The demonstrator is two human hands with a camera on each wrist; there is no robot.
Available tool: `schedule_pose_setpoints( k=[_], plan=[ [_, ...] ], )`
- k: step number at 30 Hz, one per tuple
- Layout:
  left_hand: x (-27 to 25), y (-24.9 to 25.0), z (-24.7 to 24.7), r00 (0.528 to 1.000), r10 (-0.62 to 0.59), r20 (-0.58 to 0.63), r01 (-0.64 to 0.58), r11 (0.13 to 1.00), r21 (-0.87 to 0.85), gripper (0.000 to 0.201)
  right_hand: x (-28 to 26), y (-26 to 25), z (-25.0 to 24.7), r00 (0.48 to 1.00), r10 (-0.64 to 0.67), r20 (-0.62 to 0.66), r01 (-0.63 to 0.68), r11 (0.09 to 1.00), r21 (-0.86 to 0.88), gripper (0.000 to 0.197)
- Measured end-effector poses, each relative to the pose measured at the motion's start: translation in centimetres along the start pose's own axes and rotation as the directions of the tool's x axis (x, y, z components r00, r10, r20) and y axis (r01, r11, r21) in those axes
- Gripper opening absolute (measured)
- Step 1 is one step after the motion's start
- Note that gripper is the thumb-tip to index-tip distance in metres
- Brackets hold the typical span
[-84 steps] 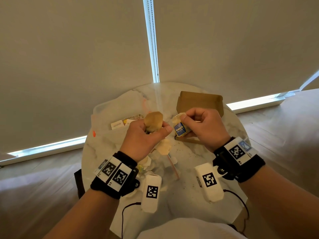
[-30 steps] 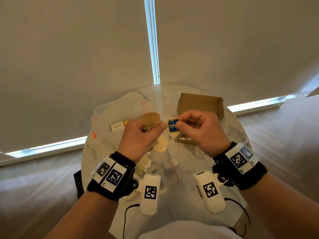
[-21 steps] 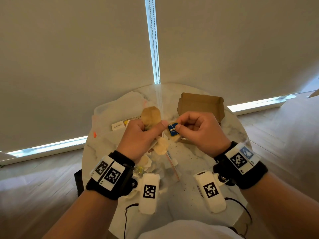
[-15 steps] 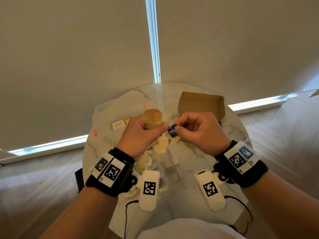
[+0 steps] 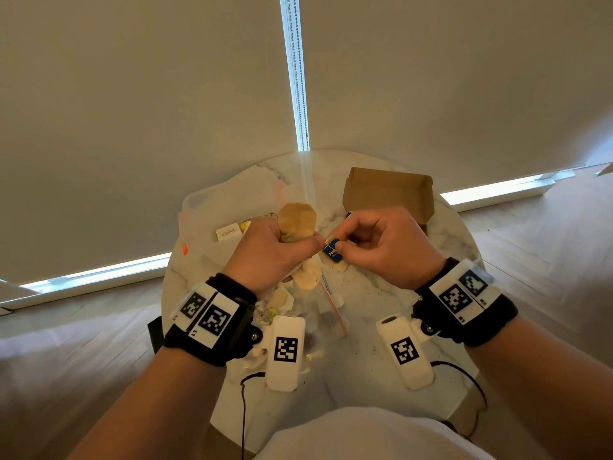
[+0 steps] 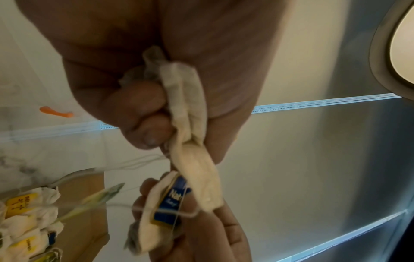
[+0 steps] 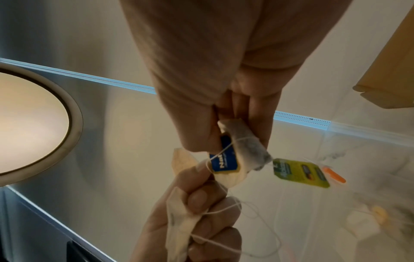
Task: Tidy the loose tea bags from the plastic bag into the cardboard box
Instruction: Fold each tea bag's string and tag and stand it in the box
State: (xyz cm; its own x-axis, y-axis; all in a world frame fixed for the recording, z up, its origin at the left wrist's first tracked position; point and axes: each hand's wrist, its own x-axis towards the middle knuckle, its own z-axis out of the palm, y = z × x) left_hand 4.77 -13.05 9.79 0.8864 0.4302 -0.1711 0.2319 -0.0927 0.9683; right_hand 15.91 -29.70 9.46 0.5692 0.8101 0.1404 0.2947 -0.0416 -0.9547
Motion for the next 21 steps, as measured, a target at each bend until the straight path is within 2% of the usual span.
schedule_pose_setpoints(
  k=[6,10,13,18,21],
  plan=[
    [-0.1,0.06,0.27,0.999,-0.037,0.011,0.037,0.999,-0.001,0.027,0.1,-0.19,-0.18,0.999,-0.021,0.024,0.023,0.998,-0.059,0.009],
    [-0.04,0.11,0.18,0.998,-0.063,0.014,0.064,0.997,-0.047,0.03,0.12,-0.15,-0.12,0.999,-0.031,0.037,0.035,0.995,-0.093,0.01],
    [-0.03,-0.07,0.17,0.999,-0.029,-0.033,0.029,0.999,-0.019,0.035,0.15,-0.18,-0.13,0.999,-0.028,0.018,0.03,0.993,-0.115,0.007],
    [-0.21,-0.06,0.09,0.992,0.092,-0.082,-0.08,0.986,0.147,0.034,0.34,-0.58,-0.28,0.996,-0.081,-0.037,0.063,0.933,-0.354,0.012],
    [-0.15,0.06,0.24,0.987,0.105,-0.124,-0.085,0.984,0.157,0.04,0.4,-0.92,-0.16,0.982,-0.165,-0.088,0.11,0.892,-0.439,0.008]
  ],
)
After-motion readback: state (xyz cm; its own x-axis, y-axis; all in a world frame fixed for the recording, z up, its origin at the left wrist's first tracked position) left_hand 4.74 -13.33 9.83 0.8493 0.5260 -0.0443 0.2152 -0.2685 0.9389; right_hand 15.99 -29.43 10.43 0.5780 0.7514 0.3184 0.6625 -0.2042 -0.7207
